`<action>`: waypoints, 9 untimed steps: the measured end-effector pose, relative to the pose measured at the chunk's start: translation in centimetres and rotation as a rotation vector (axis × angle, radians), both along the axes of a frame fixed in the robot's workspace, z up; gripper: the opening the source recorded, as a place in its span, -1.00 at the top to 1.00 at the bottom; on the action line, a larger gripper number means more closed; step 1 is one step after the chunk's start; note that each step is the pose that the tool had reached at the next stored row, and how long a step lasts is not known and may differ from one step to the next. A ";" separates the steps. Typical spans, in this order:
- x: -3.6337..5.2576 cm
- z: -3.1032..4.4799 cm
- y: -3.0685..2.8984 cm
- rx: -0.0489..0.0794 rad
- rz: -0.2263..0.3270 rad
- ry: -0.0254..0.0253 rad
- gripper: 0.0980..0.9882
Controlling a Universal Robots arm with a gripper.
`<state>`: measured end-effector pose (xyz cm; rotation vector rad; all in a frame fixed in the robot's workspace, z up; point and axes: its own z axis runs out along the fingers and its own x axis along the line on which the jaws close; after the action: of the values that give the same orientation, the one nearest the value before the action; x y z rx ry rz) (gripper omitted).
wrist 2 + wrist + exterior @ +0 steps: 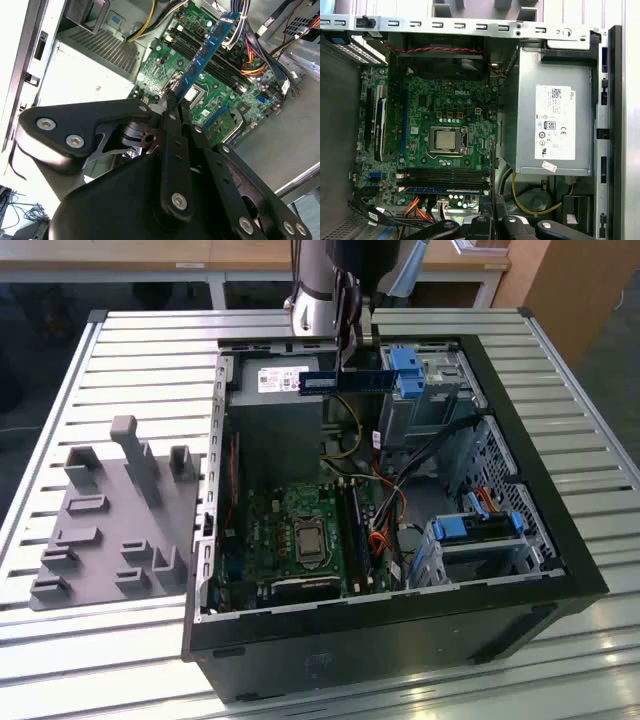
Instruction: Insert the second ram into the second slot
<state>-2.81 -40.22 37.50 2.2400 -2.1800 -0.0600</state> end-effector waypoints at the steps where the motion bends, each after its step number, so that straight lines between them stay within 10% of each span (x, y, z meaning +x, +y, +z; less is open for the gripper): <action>1: 0.00 0.00 0.00 0.000 0.000 0.0000 0.91; 9: 0.00 0.00 -0.14 0.000 0.000 0.0000 0.91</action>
<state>-2.81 -40.36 37.49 2.2400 -2.1801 -0.0600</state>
